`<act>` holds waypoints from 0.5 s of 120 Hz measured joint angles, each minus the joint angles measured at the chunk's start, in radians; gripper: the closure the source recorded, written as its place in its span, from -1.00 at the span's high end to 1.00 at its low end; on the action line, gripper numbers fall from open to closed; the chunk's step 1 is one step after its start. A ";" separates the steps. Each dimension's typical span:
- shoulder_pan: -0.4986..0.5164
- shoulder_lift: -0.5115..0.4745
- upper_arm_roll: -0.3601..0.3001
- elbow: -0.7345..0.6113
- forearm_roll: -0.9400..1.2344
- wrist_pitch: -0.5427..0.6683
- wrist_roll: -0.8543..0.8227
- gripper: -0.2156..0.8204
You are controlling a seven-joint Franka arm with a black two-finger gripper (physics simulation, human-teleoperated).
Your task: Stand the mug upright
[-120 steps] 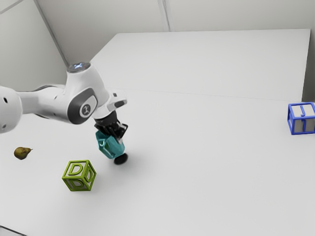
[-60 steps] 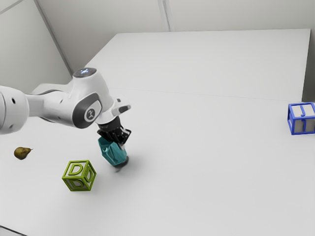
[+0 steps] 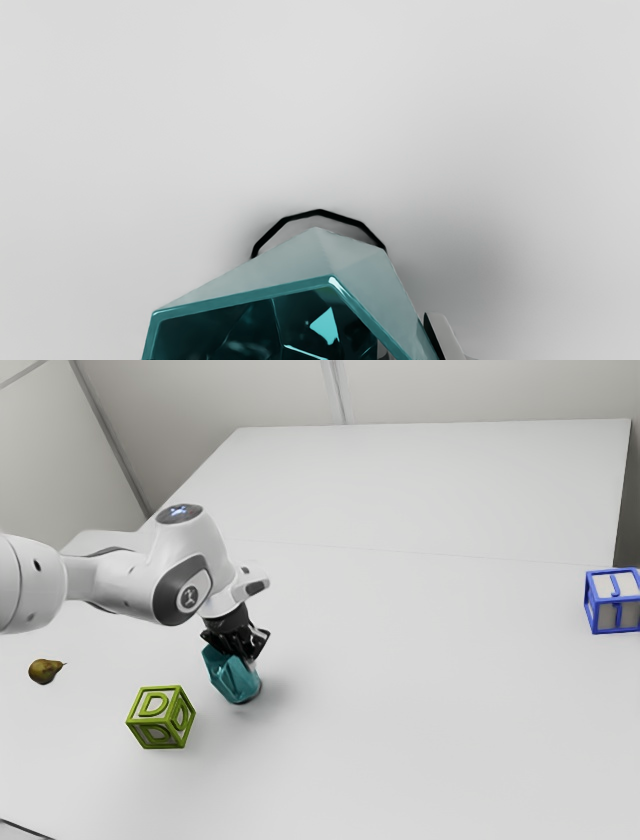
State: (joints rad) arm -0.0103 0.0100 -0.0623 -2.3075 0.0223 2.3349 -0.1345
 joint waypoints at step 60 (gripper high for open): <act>-0.002 -0.014 -0.002 0.000 -0.003 0.000 -0.005 -0.52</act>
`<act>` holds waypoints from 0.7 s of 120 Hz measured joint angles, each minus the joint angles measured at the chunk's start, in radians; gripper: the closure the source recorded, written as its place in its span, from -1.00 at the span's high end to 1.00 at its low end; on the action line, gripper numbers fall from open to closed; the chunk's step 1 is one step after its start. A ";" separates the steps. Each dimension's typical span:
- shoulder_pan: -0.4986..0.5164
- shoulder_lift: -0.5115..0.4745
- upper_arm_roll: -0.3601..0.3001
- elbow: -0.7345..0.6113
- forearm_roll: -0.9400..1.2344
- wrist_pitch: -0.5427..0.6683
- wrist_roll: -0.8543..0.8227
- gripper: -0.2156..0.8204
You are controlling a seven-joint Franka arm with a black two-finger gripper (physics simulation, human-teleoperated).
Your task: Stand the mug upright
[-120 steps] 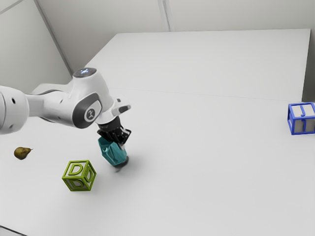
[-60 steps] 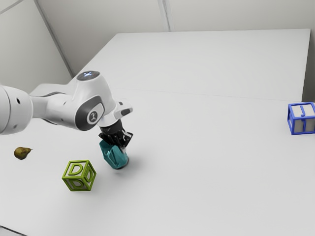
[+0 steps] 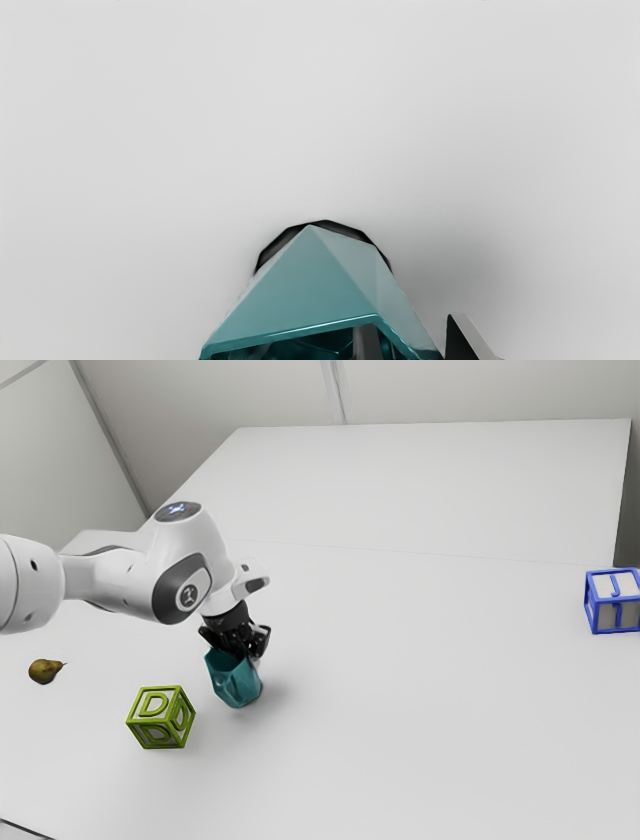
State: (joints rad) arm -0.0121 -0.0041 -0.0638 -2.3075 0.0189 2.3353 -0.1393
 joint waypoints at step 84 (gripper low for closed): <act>-0.006 -0.075 -0.001 0.011 -0.002 -0.009 0.005 0.41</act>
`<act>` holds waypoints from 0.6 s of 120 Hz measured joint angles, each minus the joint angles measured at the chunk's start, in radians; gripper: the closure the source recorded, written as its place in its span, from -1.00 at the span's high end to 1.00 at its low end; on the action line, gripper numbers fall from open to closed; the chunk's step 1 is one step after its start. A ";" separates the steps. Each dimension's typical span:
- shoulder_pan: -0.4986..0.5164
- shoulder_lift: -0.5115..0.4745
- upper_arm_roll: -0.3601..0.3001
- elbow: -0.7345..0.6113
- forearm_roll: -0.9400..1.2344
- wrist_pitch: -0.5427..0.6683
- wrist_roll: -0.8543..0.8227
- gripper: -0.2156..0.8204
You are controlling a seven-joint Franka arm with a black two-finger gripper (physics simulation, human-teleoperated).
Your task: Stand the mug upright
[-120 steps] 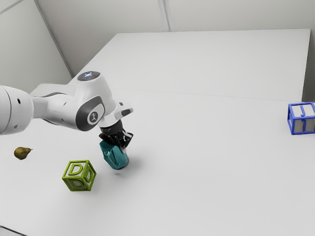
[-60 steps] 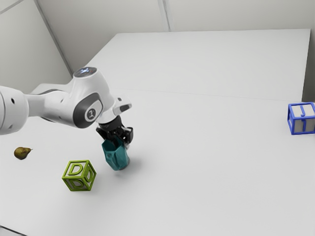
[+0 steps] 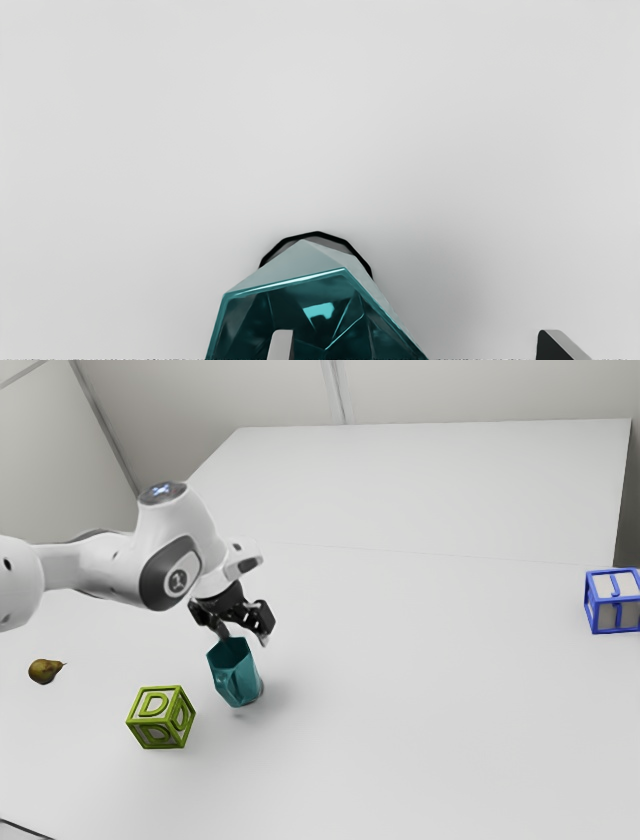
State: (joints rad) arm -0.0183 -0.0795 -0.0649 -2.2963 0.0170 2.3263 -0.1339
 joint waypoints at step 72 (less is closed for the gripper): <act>0.002 0.023 -0.016 0.410 -0.009 -0.439 0.003 0.53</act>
State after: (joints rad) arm -0.0164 -0.0570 -0.0813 -1.8867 0.0076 1.8868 -0.1309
